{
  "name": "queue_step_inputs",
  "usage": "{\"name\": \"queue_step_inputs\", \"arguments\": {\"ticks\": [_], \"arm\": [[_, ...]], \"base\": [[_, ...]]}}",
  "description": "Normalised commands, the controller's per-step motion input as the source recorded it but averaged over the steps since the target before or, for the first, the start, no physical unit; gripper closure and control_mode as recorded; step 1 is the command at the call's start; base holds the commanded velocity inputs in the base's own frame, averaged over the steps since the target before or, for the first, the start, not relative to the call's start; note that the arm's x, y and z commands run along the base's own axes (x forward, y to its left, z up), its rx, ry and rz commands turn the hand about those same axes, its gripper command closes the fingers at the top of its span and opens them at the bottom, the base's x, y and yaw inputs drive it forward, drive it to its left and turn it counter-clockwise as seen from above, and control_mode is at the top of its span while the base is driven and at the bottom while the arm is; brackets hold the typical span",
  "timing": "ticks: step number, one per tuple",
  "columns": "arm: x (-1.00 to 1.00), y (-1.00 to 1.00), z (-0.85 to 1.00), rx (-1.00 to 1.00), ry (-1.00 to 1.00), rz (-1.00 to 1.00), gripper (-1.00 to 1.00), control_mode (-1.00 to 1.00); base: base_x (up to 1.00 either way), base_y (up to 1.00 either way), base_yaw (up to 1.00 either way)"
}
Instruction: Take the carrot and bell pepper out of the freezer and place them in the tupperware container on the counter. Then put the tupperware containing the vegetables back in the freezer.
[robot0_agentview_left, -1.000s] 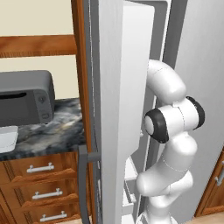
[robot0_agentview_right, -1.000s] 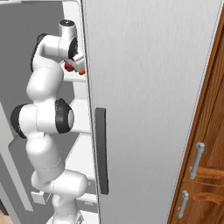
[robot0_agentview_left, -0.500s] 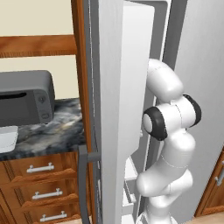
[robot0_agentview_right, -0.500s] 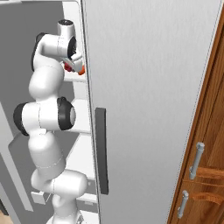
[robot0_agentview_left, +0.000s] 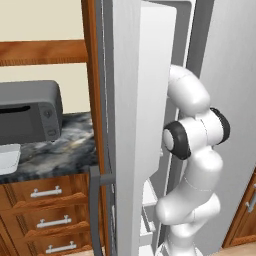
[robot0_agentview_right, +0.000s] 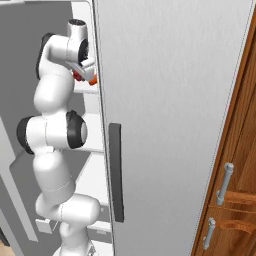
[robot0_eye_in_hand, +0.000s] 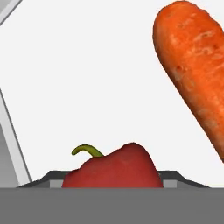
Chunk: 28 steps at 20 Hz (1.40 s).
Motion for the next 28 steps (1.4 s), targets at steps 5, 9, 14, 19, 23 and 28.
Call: {"name": "queue_step_inputs", "arguments": {"ticks": [5, 9, 14, 19, 23, 28], "arm": [[-0.71, -0.46, -0.04, 0.16, -0.02, 0.0, 1.0, -1.0], [-0.98, -0.12, 0.0, 0.09, -0.16, 0.0, 1.0, -1.0], [-1.0, -0.01, -0.01, 0.01, -0.22, 0.0, 1.0, -1.0], [-1.0, -0.15, -0.04, 0.0, -0.15, -0.04, 1.0, -1.0], [-1.0, -0.54, 0.0, -0.02, -0.02, -0.01, 1.0, -1.0], [-1.0, -0.58, 0.0, -0.12, 0.0, 0.0, 1.0, -1.0]], "base": [[0.0, 0.0, 0.0], [0.0, 0.0, 0.0], [0.0, 0.0, 0.0], [0.0, 0.0, 0.0], [0.0, 0.0, 0.0], [0.0, 0.0, 0.0]]}}
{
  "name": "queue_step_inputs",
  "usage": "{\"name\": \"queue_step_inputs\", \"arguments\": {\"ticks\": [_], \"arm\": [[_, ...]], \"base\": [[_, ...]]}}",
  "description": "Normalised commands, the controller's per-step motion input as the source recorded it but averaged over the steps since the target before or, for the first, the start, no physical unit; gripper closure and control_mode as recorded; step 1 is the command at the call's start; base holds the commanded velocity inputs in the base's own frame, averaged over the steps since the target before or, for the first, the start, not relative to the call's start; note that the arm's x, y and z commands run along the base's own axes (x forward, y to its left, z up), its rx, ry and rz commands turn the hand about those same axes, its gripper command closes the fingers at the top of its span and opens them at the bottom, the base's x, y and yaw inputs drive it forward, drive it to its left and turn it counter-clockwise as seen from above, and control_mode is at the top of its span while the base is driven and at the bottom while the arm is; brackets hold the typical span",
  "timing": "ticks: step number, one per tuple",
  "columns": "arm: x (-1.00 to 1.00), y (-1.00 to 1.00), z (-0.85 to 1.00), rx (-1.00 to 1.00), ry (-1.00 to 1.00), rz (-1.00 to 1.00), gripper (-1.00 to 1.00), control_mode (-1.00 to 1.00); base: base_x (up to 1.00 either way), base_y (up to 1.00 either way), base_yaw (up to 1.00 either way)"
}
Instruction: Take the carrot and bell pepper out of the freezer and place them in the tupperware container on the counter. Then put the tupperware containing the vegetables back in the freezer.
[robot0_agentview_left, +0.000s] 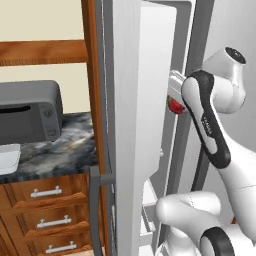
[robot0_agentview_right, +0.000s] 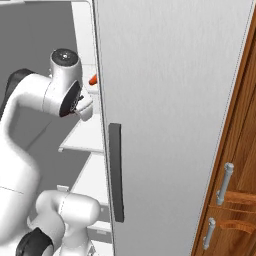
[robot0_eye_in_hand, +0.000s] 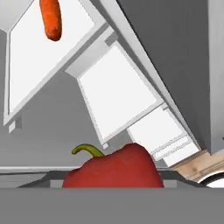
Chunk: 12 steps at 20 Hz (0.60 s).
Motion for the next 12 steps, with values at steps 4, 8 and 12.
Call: {"name": "queue_step_inputs", "arguments": {"ticks": [4, 8, 12], "arm": [[-1.0, -0.51, 0.0, -0.24, 0.04, 0.08, 1.0, -1.0], [-0.85, -0.3, -0.07, -0.28, 0.14, 0.15, 1.0, -1.0], [-0.54, -0.22, -0.18, -0.24, 0.12, 0.19, 1.0, -1.0]], "base": [[0.0, 0.0, 0.0], [0.0, 0.0, 0.0], [0.0, 0.0, 0.0]]}}
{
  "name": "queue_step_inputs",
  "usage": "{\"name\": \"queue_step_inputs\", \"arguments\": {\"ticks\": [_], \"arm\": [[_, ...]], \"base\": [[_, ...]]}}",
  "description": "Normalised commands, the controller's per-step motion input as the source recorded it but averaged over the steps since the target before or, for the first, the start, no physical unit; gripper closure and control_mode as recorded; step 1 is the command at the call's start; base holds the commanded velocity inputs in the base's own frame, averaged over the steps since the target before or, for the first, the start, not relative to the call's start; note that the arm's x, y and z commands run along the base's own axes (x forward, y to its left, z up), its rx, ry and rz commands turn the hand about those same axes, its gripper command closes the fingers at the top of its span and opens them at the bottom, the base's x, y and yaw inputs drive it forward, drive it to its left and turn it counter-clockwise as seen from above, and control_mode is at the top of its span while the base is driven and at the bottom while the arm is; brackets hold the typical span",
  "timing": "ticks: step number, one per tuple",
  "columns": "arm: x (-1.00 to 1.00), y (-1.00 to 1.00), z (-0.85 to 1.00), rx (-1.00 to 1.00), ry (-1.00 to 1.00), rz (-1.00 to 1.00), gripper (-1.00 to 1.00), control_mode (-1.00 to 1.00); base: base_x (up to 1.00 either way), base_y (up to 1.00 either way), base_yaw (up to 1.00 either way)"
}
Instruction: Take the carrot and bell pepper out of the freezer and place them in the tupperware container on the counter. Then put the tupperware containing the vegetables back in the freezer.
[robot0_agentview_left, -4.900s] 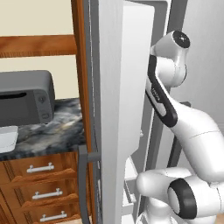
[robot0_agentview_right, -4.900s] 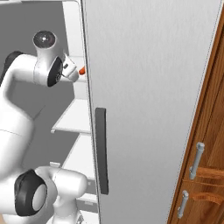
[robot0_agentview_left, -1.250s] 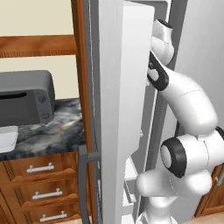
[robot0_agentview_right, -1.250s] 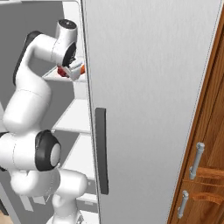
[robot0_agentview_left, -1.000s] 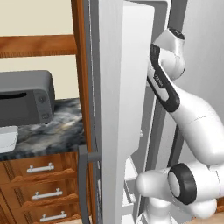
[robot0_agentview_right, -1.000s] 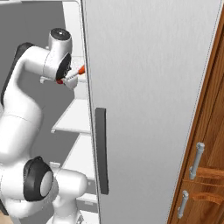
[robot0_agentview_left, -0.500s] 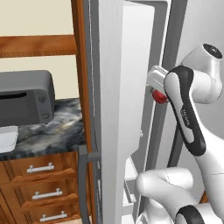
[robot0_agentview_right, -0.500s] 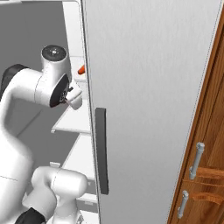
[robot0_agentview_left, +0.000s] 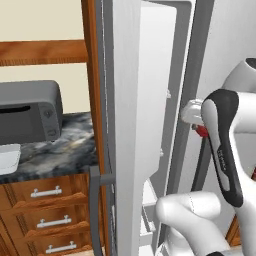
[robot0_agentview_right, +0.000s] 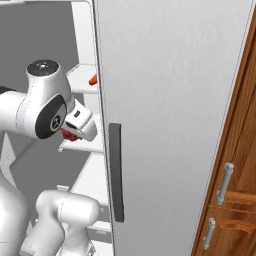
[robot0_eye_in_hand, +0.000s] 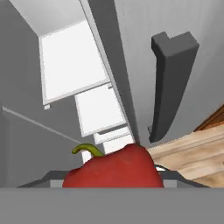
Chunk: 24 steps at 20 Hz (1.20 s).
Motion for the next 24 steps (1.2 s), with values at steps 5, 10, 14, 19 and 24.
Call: {"name": "queue_step_inputs", "arguments": {"ticks": [5, 10, 14, 19, 24], "arm": [[-0.47, -0.09, -0.4, -0.17, 0.0, 0.13, 1.0, -1.0], [-0.28, -0.01, -0.11, -0.03, 0.0, 0.03, 1.0, 1.0], [0.0, 0.0, 0.0, 0.0, 0.0, 0.0, 1.0, 1.0], [0.0, 0.0, 0.0, 0.0, 0.0, 0.0, 1.0, 1.0], [0.0, 0.0, 0.0, 0.0, 0.0, 0.0, 1.0, 1.0]], "base": [[0.0, 0.0, 0.0], [-0.4, 0.0, 0.0], [-1.0, 0.0, -0.02], [-1.0, 0.52, -0.01], [-0.59, 1.0, 0.0]]}}
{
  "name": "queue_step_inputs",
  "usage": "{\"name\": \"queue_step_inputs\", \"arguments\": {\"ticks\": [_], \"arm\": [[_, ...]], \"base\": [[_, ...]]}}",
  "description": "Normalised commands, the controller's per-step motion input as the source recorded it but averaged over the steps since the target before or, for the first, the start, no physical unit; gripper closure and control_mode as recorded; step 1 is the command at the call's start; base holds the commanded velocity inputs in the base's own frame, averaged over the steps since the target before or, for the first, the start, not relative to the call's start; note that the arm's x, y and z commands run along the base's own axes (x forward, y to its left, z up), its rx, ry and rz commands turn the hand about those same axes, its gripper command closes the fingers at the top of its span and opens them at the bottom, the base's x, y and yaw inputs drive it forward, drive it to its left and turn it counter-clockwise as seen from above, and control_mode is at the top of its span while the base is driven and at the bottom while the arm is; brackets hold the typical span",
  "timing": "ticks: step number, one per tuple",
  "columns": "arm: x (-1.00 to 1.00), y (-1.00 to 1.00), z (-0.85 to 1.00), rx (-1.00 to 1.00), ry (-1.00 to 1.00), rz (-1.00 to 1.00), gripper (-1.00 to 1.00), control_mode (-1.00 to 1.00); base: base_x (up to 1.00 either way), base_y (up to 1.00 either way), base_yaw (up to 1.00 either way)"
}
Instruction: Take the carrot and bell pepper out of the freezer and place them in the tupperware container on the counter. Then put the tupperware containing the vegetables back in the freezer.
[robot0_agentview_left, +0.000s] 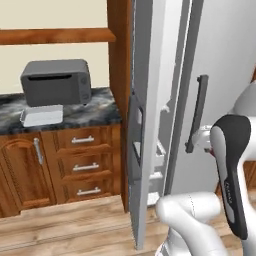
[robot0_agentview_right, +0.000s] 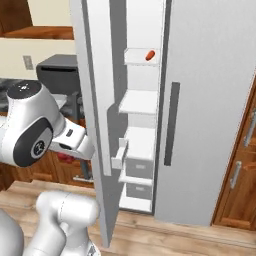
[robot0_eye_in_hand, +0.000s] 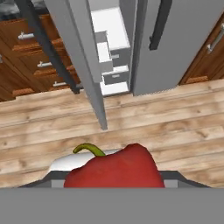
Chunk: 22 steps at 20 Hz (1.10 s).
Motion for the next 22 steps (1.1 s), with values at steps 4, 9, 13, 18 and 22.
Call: {"name": "queue_step_inputs", "arguments": {"ticks": [4, 9, 13, 18, 22], "arm": [[0.0, 0.0, 0.0, 0.0, 0.0, 0.0, 1.0, 1.0], [0.0, 0.0, 0.0, 0.0, 0.0, 0.0, 1.0, 1.0], [0.0, 0.0, 0.0, 0.0, 0.0, 0.0, 1.0, 1.0], [0.0, 0.0, 0.0, 0.0, 0.0, 0.0, 1.0, 1.0], [0.0, 0.0, 0.0, 0.0, 0.0, 0.0, 1.0, 1.0]], "base": [[-0.03, 1.0, 0.0], [0.27, 1.0, 0.0], [0.83, 1.0, -0.02], [1.0, 1.0, -0.04], [1.0, 0.99, -0.06]]}}
